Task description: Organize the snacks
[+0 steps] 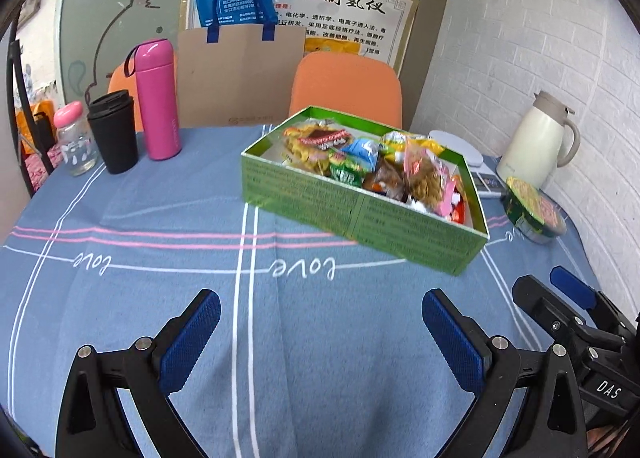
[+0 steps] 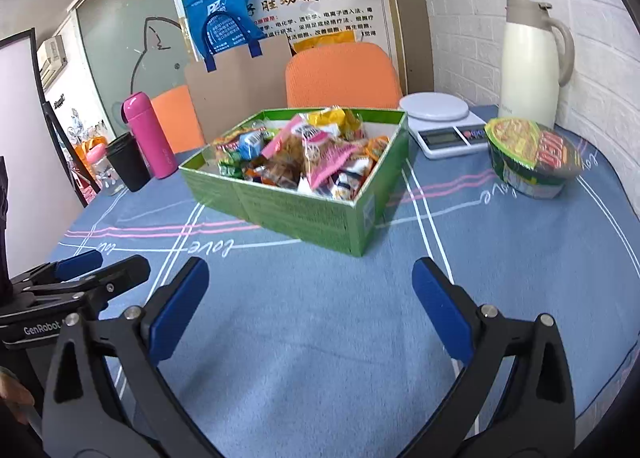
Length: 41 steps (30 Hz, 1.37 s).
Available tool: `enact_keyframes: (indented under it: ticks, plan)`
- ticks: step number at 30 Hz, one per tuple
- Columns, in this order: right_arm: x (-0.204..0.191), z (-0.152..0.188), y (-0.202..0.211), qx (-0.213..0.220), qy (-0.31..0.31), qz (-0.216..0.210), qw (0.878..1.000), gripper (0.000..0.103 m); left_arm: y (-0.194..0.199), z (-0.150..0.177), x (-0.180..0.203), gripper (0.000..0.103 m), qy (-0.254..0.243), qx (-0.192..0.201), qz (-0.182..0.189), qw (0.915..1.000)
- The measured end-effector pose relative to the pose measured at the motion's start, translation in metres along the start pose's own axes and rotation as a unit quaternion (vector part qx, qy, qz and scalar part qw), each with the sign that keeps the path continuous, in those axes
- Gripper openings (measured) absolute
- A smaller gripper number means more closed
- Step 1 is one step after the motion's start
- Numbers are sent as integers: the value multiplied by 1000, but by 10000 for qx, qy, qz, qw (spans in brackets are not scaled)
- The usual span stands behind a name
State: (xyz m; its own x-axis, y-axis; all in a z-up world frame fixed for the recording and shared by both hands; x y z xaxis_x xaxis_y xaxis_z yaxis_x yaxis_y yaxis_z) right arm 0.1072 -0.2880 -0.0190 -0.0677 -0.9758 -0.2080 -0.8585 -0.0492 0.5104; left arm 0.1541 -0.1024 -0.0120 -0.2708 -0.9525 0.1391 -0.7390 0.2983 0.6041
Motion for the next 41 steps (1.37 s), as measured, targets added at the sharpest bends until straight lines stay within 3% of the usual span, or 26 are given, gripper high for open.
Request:
enact_keyframes:
  ticks: [10,18,41]
  plan:
    - [-1,11,15,53,279,445,9986,101,7,26,-9,103,-176,-160,-411,9989]
    - [-19,15,20,100,668,388,9970,101,18,29,-9,103,-269,-101,-422,9987]
    - [-27,16,20,61,670,351,9971,101,30,33,-22,103,-274,17,-462,9986]
Point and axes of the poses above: each gripper's, at about its wrist camera, not at the fingertips, and y roughly against the way its jaws point, x to its right, z to its underside, the point moved 4 cm from there along -y, roughly the way its jaws point, and after that the axes turned 6 degrees about x, right-handed, at the moved point
